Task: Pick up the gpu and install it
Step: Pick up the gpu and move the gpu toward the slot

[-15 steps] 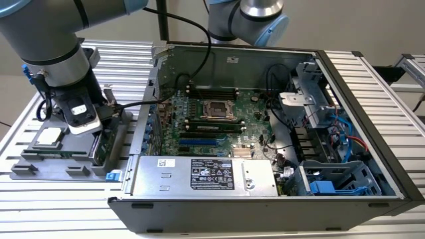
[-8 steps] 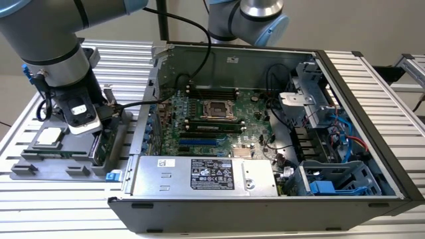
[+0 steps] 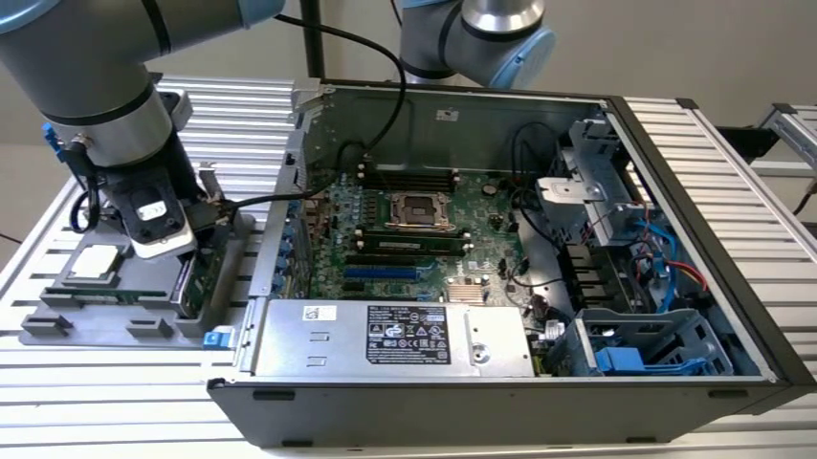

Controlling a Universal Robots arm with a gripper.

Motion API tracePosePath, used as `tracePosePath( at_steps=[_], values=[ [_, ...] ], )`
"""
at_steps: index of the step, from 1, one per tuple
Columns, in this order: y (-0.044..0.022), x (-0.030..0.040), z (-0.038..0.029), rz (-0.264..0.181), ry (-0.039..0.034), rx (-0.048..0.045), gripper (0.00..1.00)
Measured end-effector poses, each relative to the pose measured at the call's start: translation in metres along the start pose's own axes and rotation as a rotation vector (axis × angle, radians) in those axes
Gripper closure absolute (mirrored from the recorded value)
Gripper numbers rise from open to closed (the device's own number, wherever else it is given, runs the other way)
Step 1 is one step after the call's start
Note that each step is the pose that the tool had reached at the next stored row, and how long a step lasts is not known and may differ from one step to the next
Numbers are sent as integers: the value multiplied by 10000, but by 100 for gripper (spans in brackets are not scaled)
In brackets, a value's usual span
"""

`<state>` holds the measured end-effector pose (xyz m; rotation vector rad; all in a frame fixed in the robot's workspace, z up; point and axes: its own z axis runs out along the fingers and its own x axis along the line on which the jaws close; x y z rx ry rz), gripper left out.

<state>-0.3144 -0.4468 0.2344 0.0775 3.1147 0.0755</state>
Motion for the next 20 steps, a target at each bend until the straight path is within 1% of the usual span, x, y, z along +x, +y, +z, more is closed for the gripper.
tracePosePath(
  at_steps=[4,14,20],
  values=[
    [2,-1,-13,0,-10,-11,100],
    [8,-4,-166,0,0,-1,100],
    [11,-5,-223,0,-1,-1,100]
  ],
)
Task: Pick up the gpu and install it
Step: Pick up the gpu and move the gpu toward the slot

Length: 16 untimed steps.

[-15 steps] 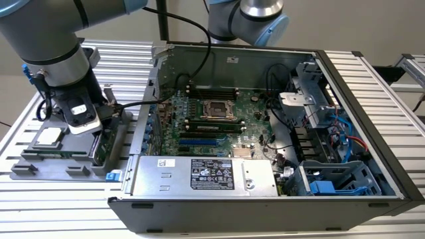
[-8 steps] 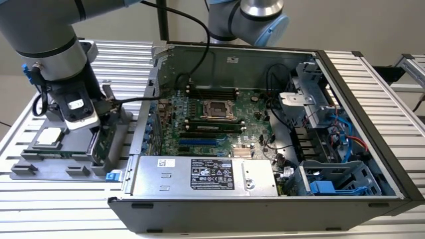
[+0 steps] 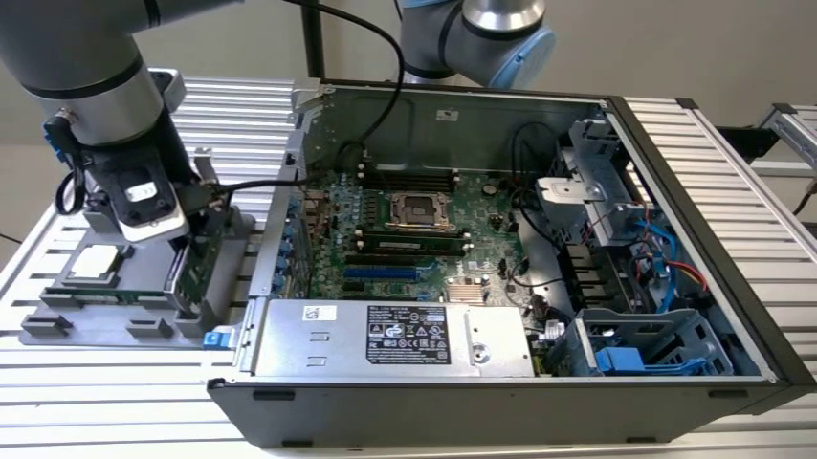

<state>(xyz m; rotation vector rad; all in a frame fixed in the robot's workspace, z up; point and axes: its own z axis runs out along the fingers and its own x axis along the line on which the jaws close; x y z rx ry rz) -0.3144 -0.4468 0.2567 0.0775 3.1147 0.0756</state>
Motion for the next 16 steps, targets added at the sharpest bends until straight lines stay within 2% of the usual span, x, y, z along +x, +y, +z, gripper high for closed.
tracePosePath(
  at_steps=[6,16],
  values=[
    [2,-1,-33,0,-2,-1,100],
    [2,-1,-35,0,-5,-1,100]
  ],
)
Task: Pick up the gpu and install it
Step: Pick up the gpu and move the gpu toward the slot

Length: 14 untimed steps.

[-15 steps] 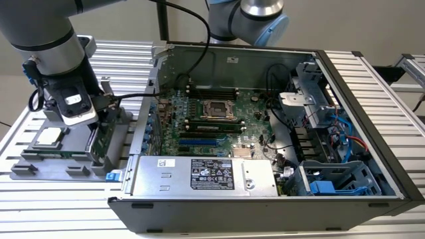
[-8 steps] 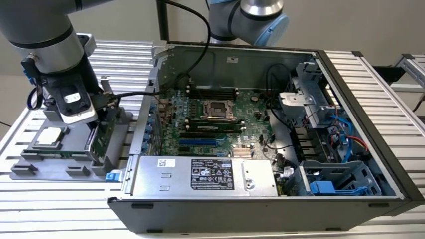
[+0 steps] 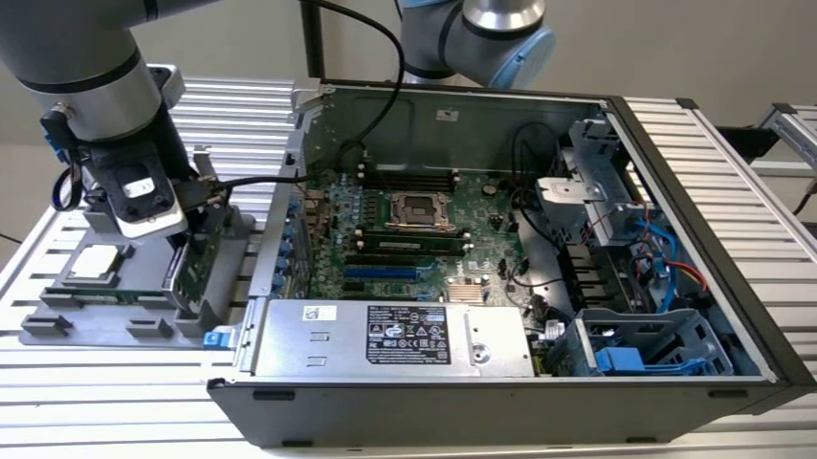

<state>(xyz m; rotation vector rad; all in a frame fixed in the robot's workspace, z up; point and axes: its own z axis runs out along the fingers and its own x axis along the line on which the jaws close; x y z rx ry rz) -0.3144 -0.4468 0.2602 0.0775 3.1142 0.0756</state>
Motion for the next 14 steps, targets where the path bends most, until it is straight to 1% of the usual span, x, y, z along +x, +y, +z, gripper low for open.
tracePosePath(
  at_steps=[4,14],
  values=[
    [1,-1,-29,7,-1,0,100],
    [7,-3,-136,14,-2,0,100]
  ],
)
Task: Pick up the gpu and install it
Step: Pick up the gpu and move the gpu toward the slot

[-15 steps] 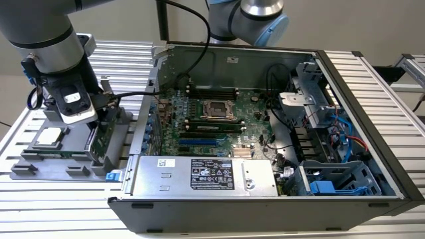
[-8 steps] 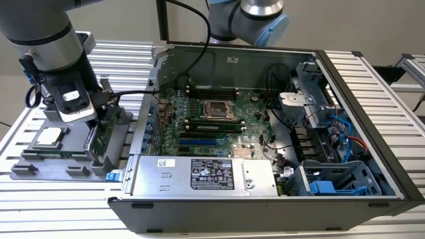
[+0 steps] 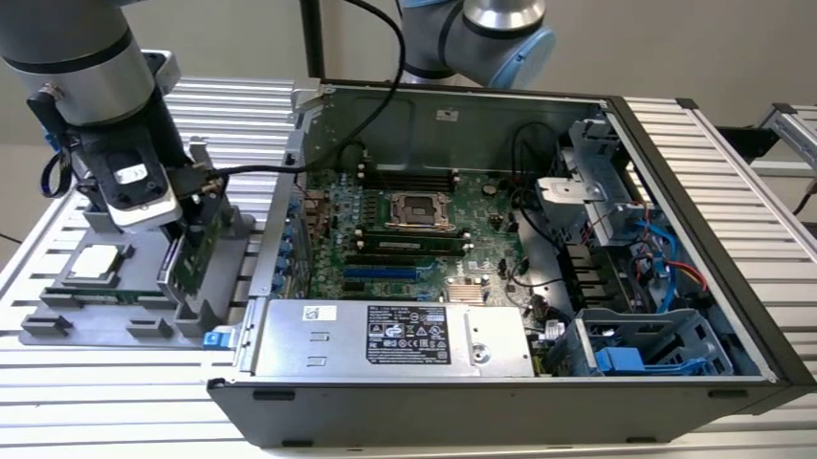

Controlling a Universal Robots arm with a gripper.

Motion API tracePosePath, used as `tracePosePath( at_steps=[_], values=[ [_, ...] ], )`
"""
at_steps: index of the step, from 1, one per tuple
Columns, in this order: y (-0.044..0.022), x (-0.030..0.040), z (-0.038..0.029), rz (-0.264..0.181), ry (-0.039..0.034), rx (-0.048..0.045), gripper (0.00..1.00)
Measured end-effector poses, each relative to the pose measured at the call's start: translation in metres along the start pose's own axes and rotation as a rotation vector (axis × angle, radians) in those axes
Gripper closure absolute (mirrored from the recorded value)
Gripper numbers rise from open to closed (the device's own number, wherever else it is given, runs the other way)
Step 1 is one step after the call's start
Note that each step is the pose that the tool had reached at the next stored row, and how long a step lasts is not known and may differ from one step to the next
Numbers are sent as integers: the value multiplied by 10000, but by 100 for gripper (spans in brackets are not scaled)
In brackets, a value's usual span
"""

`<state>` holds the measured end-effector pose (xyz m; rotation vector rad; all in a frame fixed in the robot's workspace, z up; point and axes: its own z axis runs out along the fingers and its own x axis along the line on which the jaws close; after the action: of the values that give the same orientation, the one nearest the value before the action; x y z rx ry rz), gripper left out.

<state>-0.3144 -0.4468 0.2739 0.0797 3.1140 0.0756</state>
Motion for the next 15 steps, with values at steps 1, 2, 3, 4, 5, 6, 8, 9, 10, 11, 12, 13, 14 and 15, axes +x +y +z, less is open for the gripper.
tracePosePath(
  at_steps=[1,2,3,4,5,6,8,9,10,11,12,13,14,15],
  values=[
    [1,0,-12,0,1,1,100],
    [1,-1,-23,-1,0,0,100],
    [2,-1,-35,-1,1,0,100],
    [2,-1,-46,0,1,1,100],
    [3,-2,-56,-1,1,0,100],
    [3,-2,-67,0,1,1,100],
    [4,-2,-88,-1,1,1,100],
    [5,-2,-97,0,1,0,100],
    [5,-3,-106,-1,0,0,100],
    [6,-3,-116,-1,1,0,100],
    [6,-3,-125,-1,0,-1,100],
    [6,-3,-135,-1,1,1,100],
    [7,-4,-144,-1,1,0,100],
    [8,-4,-156,0,0,0,100]
  ],
)
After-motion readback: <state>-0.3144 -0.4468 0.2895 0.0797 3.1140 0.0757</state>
